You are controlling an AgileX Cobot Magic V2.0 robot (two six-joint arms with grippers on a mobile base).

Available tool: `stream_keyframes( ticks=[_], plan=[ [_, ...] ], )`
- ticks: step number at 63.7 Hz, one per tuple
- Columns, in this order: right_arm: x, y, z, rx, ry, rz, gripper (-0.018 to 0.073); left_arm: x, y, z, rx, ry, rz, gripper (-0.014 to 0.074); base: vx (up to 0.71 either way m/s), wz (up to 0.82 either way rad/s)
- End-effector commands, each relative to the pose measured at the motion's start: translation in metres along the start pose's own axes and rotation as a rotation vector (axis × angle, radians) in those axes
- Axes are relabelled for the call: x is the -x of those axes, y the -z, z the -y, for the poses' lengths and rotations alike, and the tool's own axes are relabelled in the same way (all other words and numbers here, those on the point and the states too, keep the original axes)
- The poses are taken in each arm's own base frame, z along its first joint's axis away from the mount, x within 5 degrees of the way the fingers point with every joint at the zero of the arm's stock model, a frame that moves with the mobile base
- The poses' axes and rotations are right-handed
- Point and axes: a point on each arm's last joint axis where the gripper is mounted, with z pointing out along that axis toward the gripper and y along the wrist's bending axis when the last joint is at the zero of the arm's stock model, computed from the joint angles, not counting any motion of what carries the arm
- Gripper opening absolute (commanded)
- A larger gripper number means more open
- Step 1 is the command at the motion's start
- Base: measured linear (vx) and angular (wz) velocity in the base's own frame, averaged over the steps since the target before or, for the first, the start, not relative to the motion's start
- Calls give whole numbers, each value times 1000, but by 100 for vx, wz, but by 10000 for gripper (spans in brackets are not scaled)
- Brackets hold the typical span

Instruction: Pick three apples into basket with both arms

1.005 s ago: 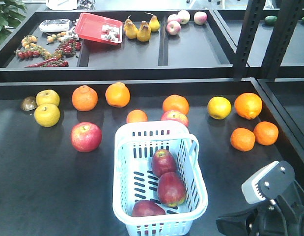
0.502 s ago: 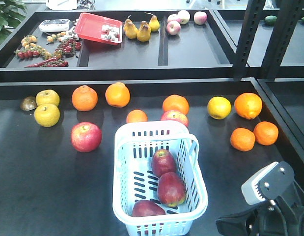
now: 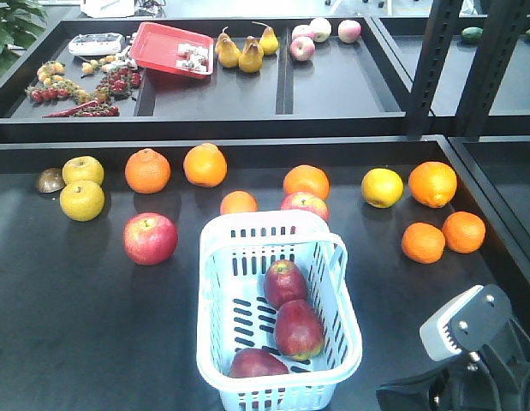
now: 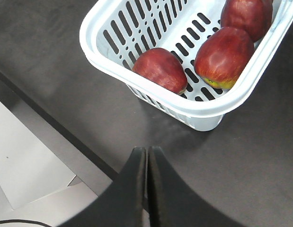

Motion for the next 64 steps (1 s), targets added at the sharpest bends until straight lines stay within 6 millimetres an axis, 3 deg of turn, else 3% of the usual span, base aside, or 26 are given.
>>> stream_keyframes(
  ticks=[1, 9, 17, 29, 41, 51, 64],
  plan=[
    [9, 5, 0, -16, 23, 57, -7, 1, 1, 0, -2, 12, 76, -7, 0, 0],
    [7, 17, -1, -60, 65, 127, -6, 1, 1, 0, -2, 12, 76, -7, 0, 0],
    [-3, 27, 7, -174, -50, 319, -6, 1, 1, 0, -2, 11, 75, -7, 0, 0],
    [-47, 27, 20, -280, -151, 489, -6, 1, 1, 0, -2, 11, 75, -7, 0, 0],
    [-88, 20, 23, -290, -160, 548, -6, 1, 1, 0, -2, 11, 75, -7, 0, 0],
    [-97, 25, 26, -346, -147, 599, -6, 1, 1, 0, -2, 11, 75, -7, 0, 0],
    [-106, 35, 35, -495, -262, 734, -6, 1, 1, 0, -2, 11, 75, -7, 0, 0]
  ],
)
